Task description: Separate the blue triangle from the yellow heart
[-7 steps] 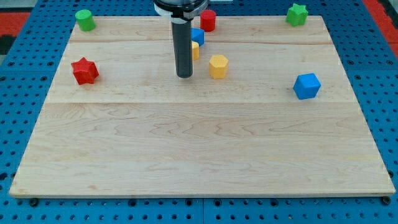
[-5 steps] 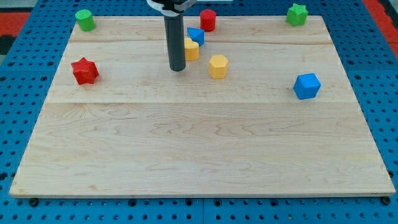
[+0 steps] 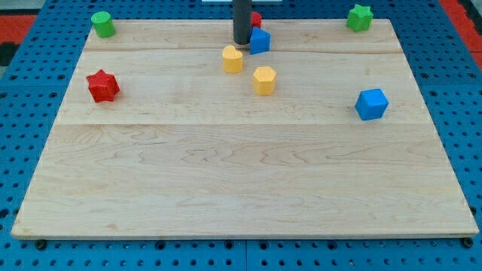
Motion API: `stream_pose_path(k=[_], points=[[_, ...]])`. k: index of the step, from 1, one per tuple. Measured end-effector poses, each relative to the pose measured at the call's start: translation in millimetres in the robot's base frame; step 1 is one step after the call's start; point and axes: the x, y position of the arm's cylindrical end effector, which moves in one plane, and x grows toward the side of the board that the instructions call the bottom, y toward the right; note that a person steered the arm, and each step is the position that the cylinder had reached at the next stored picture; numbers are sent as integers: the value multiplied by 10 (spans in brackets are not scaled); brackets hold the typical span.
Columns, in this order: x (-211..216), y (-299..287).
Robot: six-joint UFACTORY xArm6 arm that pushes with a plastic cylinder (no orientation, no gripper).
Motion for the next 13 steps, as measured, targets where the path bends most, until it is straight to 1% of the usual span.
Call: stream_pose_path(k=[1,10,13], points=[[-1,128],[96,126],[107,44]])
